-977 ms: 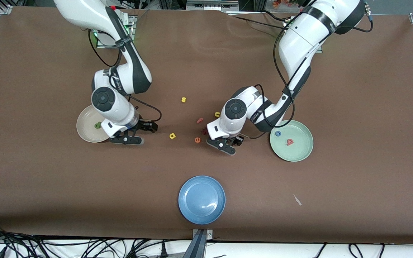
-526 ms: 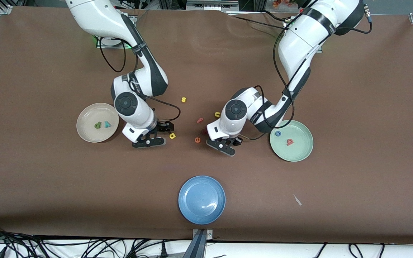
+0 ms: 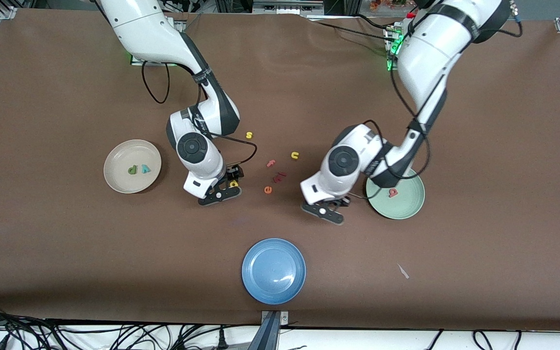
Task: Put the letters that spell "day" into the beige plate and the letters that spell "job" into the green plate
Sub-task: 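Grasp the yellow letter with the right gripper while the left gripper carries cyan l, then lift the yellow letter with the right gripper while the left gripper releases l, then lower the yellow letter onto the white plate and open the right gripper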
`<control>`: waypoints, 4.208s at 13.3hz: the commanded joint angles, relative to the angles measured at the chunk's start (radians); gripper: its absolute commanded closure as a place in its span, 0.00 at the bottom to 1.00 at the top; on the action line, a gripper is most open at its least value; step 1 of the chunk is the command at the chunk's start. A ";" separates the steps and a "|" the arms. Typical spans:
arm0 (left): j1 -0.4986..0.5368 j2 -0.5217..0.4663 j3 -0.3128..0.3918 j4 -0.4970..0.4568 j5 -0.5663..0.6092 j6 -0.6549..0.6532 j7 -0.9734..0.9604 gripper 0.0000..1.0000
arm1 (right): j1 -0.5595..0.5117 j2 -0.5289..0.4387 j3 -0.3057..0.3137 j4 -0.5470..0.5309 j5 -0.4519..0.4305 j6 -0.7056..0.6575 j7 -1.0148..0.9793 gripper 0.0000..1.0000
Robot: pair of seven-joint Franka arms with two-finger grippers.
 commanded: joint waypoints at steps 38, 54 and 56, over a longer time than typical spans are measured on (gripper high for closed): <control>0.408 -0.505 -0.041 0.053 -0.187 -0.553 0.125 0.00 | 0.038 0.061 -0.002 0.075 -0.003 0.039 0.027 0.86; 0.265 -0.829 0.214 -0.258 -0.275 -0.501 0.217 0.00 | 0.031 -0.315 -0.373 -0.447 -0.017 0.022 -0.004 0.91; 0.264 -0.827 0.213 -0.260 -0.275 -0.501 0.219 0.00 | 0.008 -0.305 -0.383 -0.442 -0.012 0.011 -0.029 0.51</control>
